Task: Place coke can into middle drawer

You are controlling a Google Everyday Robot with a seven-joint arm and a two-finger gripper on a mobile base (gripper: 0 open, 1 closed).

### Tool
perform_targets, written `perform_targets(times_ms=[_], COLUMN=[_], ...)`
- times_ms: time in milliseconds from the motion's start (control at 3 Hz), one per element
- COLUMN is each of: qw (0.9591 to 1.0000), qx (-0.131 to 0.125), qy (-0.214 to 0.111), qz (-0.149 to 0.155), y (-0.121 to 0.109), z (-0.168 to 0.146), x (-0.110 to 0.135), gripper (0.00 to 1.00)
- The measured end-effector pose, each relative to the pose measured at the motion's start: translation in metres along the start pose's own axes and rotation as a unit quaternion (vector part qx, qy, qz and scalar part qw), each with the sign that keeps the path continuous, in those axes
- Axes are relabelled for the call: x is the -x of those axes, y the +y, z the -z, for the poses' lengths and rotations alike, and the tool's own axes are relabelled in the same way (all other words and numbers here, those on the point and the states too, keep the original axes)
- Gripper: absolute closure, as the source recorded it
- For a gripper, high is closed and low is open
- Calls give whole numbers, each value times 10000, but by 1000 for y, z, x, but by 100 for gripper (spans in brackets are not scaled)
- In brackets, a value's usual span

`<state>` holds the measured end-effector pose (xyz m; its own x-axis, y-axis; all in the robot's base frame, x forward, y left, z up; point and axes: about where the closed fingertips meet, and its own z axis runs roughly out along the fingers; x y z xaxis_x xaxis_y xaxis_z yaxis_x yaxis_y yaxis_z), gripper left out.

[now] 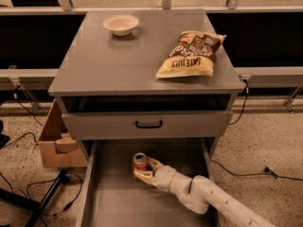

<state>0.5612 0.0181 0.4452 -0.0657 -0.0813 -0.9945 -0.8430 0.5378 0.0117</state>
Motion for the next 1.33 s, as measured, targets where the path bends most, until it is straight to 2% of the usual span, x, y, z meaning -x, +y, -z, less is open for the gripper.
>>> perform_targets(times_ms=[1000, 1333], qw=[10000, 10000], qx=[41, 48], qy=[-17, -20], qz=[-2, -3], y=[3, 4], z=[-4, -5], x=[2, 2], gripper=[5, 0])
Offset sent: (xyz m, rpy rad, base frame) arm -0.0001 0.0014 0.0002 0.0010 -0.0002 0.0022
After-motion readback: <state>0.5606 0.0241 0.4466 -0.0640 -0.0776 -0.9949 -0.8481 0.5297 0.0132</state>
